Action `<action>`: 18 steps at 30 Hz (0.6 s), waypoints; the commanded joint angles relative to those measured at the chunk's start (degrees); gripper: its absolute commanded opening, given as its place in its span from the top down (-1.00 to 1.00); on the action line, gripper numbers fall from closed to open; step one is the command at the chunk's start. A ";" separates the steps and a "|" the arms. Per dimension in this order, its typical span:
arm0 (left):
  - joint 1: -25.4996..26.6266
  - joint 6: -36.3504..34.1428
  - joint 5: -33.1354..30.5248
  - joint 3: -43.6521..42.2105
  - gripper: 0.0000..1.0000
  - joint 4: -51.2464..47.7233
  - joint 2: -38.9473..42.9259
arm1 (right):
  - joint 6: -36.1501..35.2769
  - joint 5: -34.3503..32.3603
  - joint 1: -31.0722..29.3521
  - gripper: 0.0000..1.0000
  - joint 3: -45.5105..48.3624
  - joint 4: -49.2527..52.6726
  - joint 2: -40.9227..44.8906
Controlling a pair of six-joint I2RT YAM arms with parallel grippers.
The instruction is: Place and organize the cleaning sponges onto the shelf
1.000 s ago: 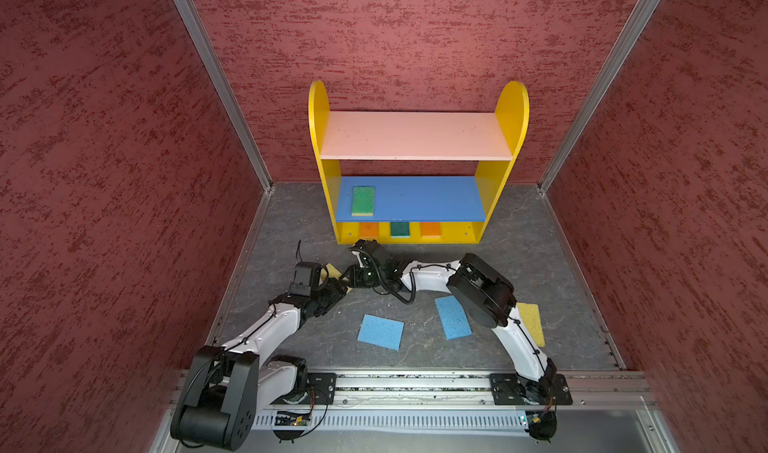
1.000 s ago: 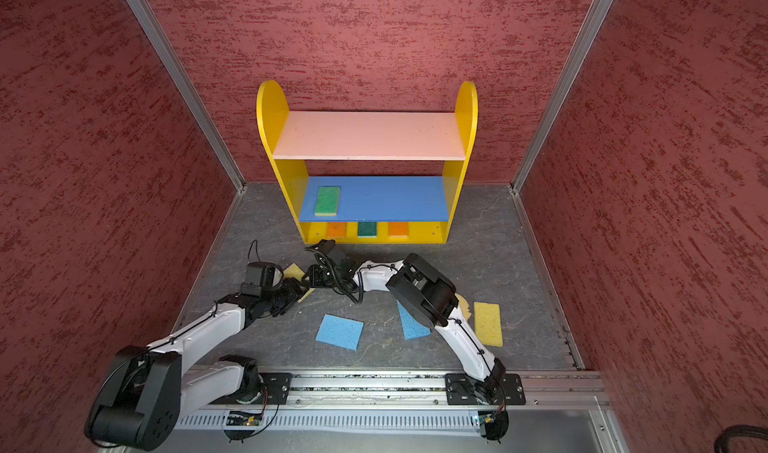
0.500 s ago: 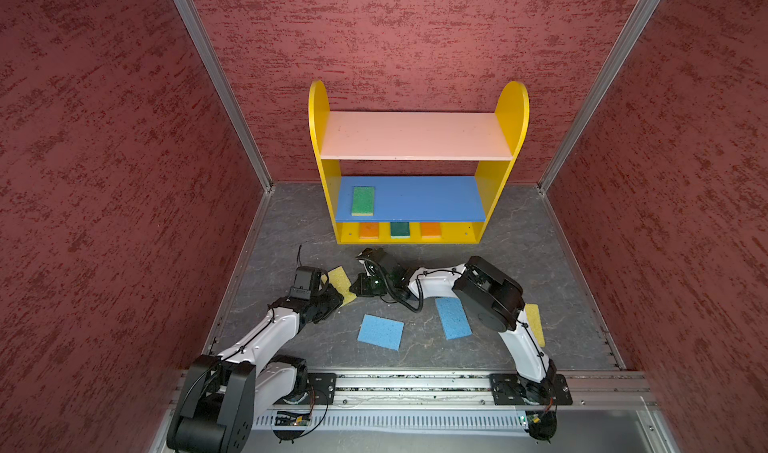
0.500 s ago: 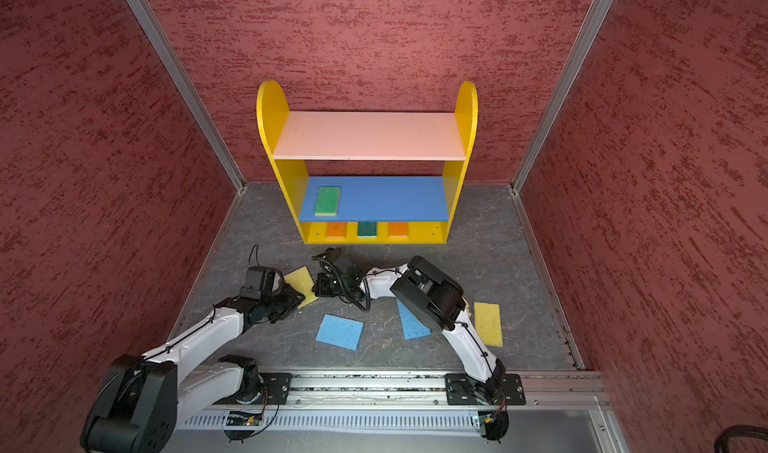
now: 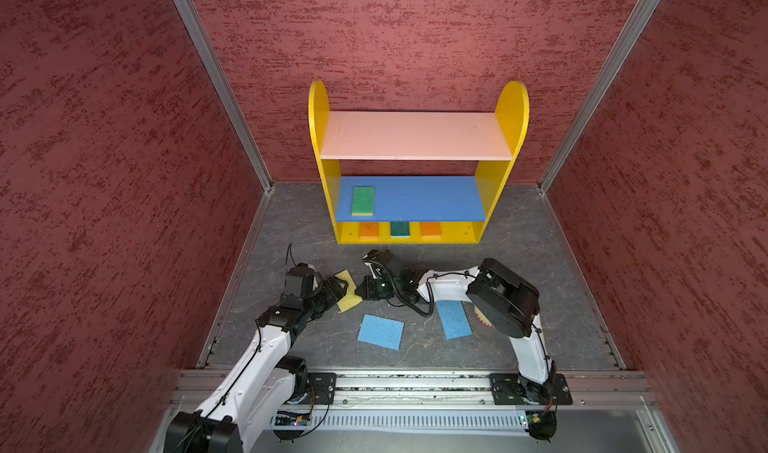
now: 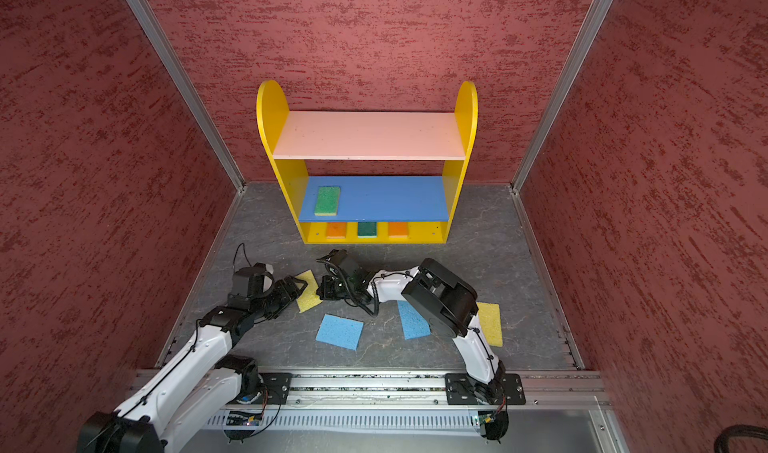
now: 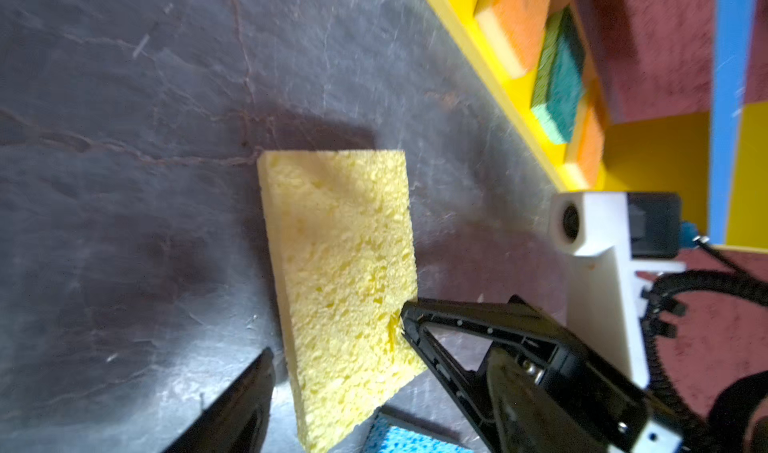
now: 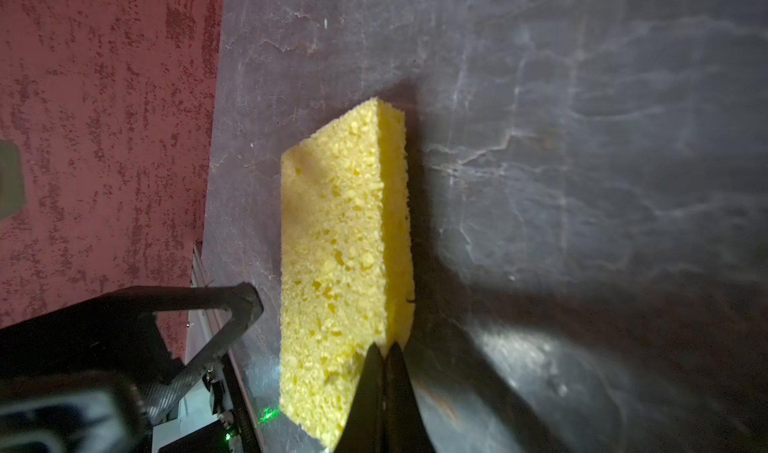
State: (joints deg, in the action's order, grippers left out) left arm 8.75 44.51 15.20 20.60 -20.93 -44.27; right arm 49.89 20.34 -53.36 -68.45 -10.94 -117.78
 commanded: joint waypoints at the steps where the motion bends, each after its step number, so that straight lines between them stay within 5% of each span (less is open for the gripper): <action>1: -1.50 -1.40 0.47 1.10 -0.86 -3.07 4.61 | -1.17 -1.34 2.36 1.00 1.32 -0.45 5.28; 3: -2.37 -1.96 1.87 1.36 -0.99 -3.48 6.88 | -1.99 -1.53 3.10 1.00 2.03 0.12 7.29; 18: -5.47 5.89 13.05 1.94 -0.99 7.77 7.93 | -4.29 -1.24 4.39 1.00 5.43 0.58 16.23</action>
State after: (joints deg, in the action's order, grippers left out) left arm 3.62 47.55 25.71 20.71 -17.52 -36.45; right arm 46.04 19.35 -48.86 -64.38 -10.70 -102.91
